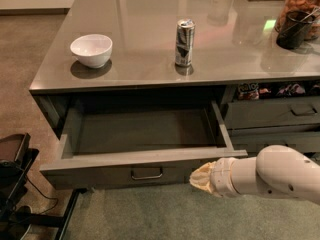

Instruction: Close top drawer

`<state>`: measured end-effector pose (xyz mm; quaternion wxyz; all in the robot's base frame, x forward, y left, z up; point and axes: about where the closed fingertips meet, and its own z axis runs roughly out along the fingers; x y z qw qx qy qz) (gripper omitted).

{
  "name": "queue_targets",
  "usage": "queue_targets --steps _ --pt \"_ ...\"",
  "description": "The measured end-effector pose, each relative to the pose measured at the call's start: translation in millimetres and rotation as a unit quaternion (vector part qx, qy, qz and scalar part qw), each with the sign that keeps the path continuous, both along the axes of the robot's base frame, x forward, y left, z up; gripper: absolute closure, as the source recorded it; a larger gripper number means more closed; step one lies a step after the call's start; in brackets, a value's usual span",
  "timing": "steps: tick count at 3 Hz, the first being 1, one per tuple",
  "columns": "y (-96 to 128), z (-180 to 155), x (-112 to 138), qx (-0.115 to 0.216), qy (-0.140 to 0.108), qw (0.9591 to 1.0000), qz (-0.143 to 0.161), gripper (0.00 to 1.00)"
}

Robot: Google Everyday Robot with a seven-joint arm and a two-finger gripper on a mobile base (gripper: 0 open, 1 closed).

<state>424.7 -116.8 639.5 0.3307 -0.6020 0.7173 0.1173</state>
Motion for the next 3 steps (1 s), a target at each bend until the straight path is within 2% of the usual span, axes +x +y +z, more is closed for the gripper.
queue_targets --steps 1,3 --pt "2 -8 7 0.01 -0.024 0.9996 -0.007 1.0" --pt "0 -15 27 0.013 -0.083 0.9962 -0.023 1.0"
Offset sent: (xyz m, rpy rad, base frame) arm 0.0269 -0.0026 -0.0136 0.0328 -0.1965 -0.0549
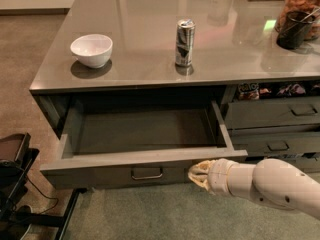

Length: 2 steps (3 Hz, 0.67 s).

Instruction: Close top drawer

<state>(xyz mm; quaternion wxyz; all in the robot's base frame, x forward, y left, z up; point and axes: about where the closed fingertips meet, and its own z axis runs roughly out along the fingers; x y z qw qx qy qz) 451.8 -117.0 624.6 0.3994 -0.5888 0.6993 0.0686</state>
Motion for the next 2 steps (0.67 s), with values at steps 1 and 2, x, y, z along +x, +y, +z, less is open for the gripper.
queue_targets --steps 1,2 --pt "-4 -7 21 -0.008 -0.027 0.9995 -0.015 1.0" --pt "-7 -15 42 -0.031 -0.042 0.9983 -0.025 1.0"
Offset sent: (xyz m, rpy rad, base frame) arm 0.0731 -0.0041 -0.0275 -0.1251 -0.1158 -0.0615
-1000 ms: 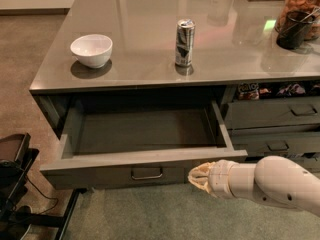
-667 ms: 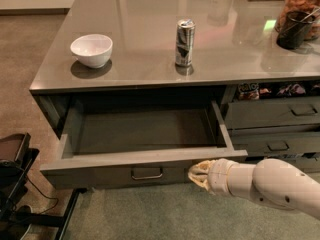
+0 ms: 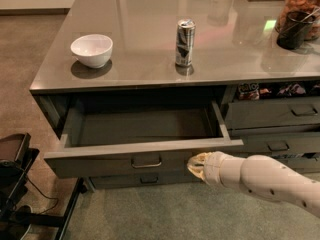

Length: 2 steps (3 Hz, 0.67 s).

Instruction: Close top drawer

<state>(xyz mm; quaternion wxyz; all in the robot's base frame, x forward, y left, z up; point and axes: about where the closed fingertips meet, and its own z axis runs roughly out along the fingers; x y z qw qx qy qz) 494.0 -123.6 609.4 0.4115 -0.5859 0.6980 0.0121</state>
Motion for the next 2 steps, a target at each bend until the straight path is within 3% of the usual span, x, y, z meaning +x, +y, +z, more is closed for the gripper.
queue_targets --steps 2 --pt "4 -19 54 -0.035 -0.006 0.9993 -0.006 1.0"
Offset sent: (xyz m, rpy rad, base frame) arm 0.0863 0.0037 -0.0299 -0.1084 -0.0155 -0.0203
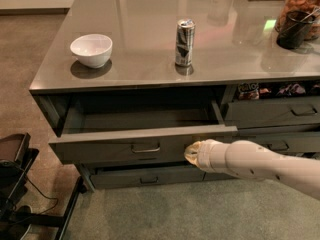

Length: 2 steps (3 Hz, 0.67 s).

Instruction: Close top drawer

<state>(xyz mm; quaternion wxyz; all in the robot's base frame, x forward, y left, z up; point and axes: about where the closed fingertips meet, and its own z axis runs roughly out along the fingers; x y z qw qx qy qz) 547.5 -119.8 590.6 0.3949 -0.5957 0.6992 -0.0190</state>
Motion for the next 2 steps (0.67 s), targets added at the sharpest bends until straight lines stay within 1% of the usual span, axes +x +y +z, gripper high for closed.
queue_targets --steps 2 --pt "1 -10 50 -0.017 0.002 0.9999 0.001 1.0"
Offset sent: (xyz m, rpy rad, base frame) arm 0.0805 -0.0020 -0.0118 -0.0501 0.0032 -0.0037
